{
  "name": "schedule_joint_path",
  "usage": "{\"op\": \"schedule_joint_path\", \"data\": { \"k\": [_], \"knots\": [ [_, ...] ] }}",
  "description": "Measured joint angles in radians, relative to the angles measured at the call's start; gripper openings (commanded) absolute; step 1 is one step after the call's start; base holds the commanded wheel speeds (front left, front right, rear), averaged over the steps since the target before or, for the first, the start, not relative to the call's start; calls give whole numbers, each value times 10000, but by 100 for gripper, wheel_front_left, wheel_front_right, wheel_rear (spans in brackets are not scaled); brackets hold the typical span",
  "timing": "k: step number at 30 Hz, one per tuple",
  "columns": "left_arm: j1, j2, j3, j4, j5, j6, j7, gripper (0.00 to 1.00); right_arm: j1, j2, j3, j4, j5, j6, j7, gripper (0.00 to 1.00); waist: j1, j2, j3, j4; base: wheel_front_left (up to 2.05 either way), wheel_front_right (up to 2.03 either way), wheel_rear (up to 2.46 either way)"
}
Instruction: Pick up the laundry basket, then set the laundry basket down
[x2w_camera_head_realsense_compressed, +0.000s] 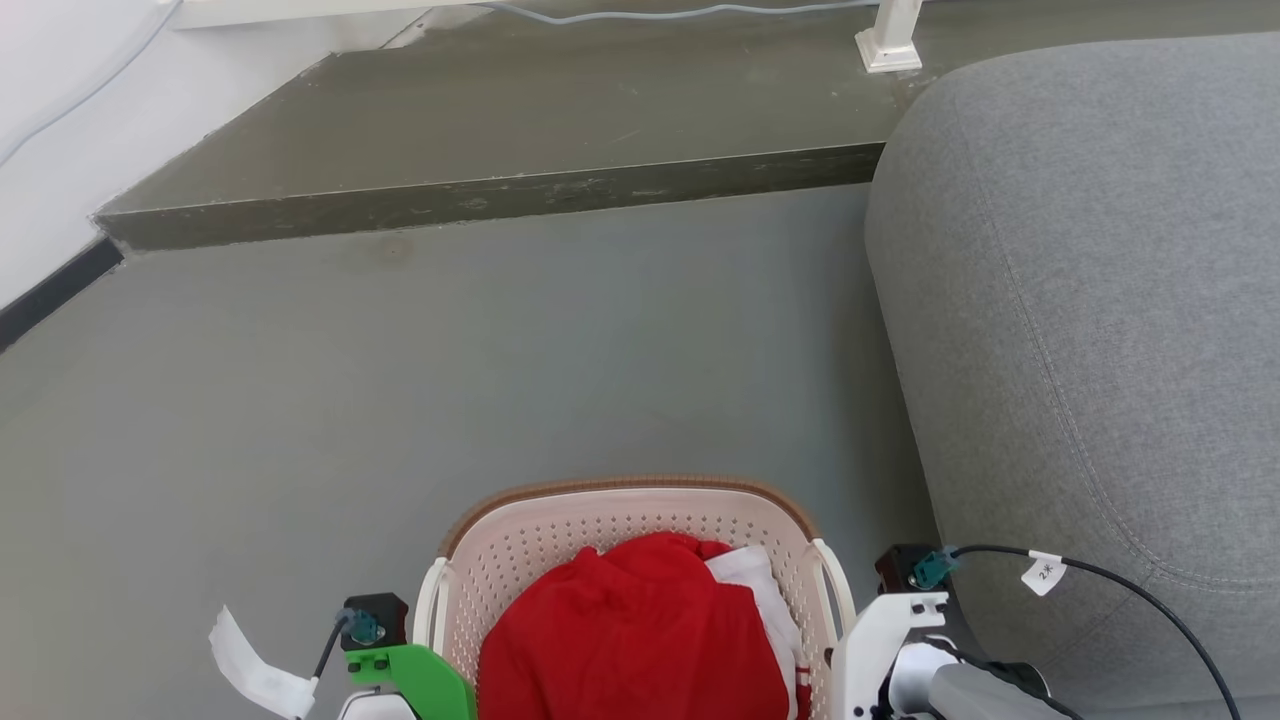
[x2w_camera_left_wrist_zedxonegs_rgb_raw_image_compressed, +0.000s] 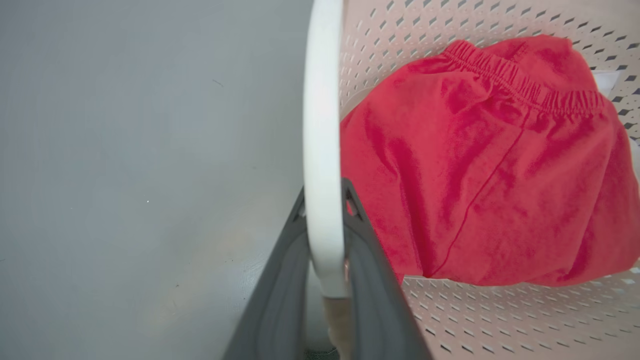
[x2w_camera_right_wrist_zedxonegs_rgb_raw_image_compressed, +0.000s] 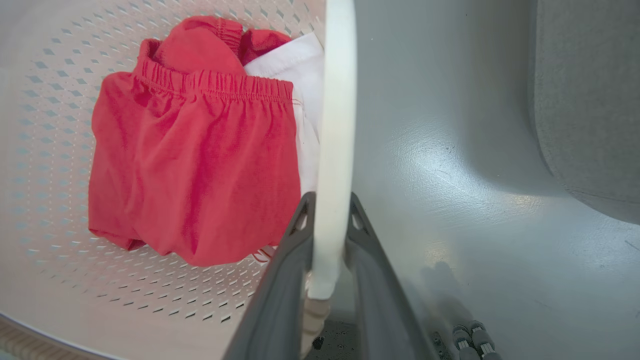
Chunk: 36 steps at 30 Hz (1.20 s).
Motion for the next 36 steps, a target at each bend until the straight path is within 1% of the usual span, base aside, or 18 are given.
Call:
{"op": "schedule_joint_path", "data": {
  "k": [18, 22, 24, 30, 34, 36],
  "knots": [
    [77, 33, -244, -69, -163, 140, 0, 0, 0, -10, 284, 21, 199, 12, -84, 0, 0, 0, 2, -6, 0, 0, 0],
    [77, 46, -245, -115, -173, 151, -2, 0, -50, -17, 311, -31, 278, -12, -82, 0, 0, 0, 138, -25, 0, 0, 0],
    [67, 48, -245, -178, -173, 224, -2, 0, -117, -33, 309, -56, 286, -17, -84, 0, 0, 0, 249, -37, 0, 0, 0],
    [-338, 81, -230, -276, -174, 314, -23, 0, -843, -63, 288, -58, 372, -33, -84, 0, 1, 0, 709, -79, 0, 0, 0],
    [-964, 98, -203, -364, -174, 359, -132, 0, -1588, -109, 286, -61, 359, -180, -104, 0, 1, 0, 1096, -103, 0, 0, 0],
    [-1247, 104, -176, -403, -174, 414, -146, 0, -1903, -123, 272, -61, 355, -194, -115, 0, 1, 0, 1304, -112, 0, 0, 0]
  ]
}}
